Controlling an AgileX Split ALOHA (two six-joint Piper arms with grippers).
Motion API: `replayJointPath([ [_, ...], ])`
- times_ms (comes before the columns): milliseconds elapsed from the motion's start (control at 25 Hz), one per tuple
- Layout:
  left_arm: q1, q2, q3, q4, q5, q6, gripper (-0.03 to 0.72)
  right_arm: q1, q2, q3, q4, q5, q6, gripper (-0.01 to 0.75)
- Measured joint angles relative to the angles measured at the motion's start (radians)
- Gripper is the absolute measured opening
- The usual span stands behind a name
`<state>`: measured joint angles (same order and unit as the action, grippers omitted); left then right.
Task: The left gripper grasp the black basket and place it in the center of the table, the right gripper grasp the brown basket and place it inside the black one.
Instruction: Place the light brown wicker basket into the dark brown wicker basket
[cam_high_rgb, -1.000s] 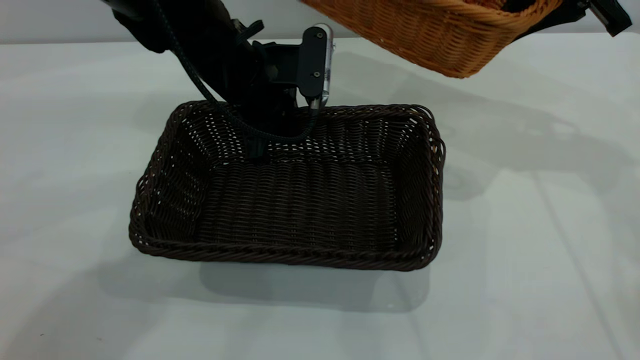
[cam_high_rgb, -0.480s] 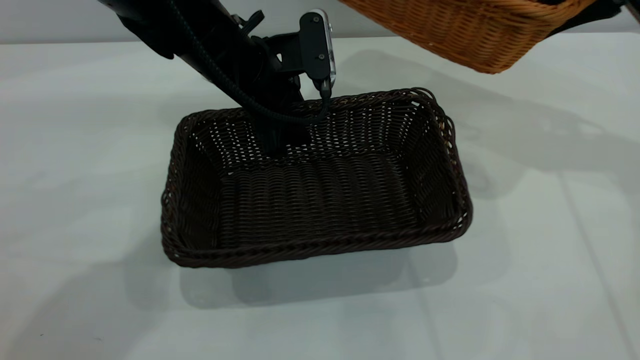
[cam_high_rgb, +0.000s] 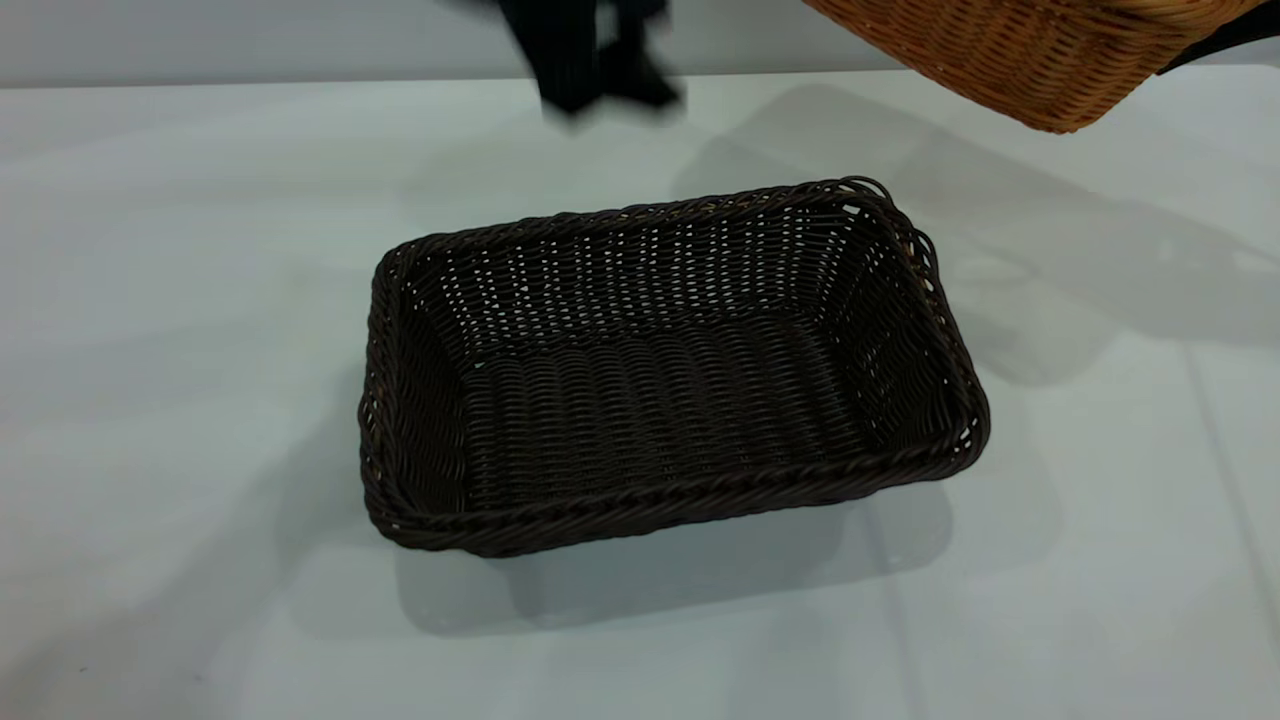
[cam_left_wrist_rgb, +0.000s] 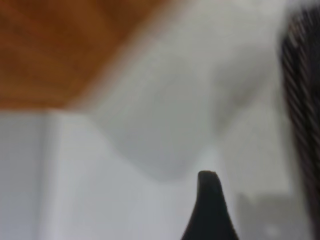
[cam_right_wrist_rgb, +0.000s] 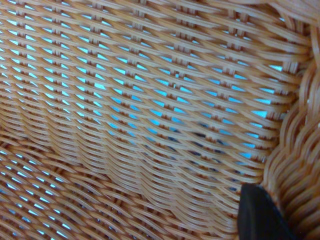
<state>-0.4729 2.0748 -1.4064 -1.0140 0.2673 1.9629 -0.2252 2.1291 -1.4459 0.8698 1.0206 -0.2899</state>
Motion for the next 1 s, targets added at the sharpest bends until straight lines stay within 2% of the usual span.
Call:
replayJointPath([
  [120, 0.027, -0.133, 0.000, 0.002, 0.002, -0.011, 0.492, 0.004, 0.000, -0.001, 0.000, 0.014, -0.003, 0.129],
  [240, 0.063, -0.274, 0.001, 0.003, -0.011, -0.051, 0.492, 0.034, 0.000, -0.002, -0.028, 0.086, -0.053, 0.129],
  [360, 0.097, -0.402, 0.001, 0.003, -0.052, -0.097, 0.492, 0.123, 0.000, -0.002, -0.078, 0.139, -0.112, 0.129],
  [640, 0.123, -0.566, 0.001, 0.001, -0.124, -0.126, 0.492, 0.368, 0.000, -0.002, -0.255, 0.146, -0.171, 0.129],
  [720, 0.123, -0.590, 0.002, 0.000, -0.126, -0.126, 0.492, 0.416, 0.003, -0.002, -0.323, 0.143, -0.173, 0.129],
  [840, 0.123, -0.602, 0.003, -0.001, -0.126, -0.127, 0.492, 0.453, 0.025, -0.002, -0.381, 0.142, -0.158, 0.129],
  [1000, 0.123, -0.602, 0.006, -0.001, -0.126, -0.127, 0.492, 0.464, 0.095, -0.002, -0.377, 0.101, -0.104, 0.129],
])
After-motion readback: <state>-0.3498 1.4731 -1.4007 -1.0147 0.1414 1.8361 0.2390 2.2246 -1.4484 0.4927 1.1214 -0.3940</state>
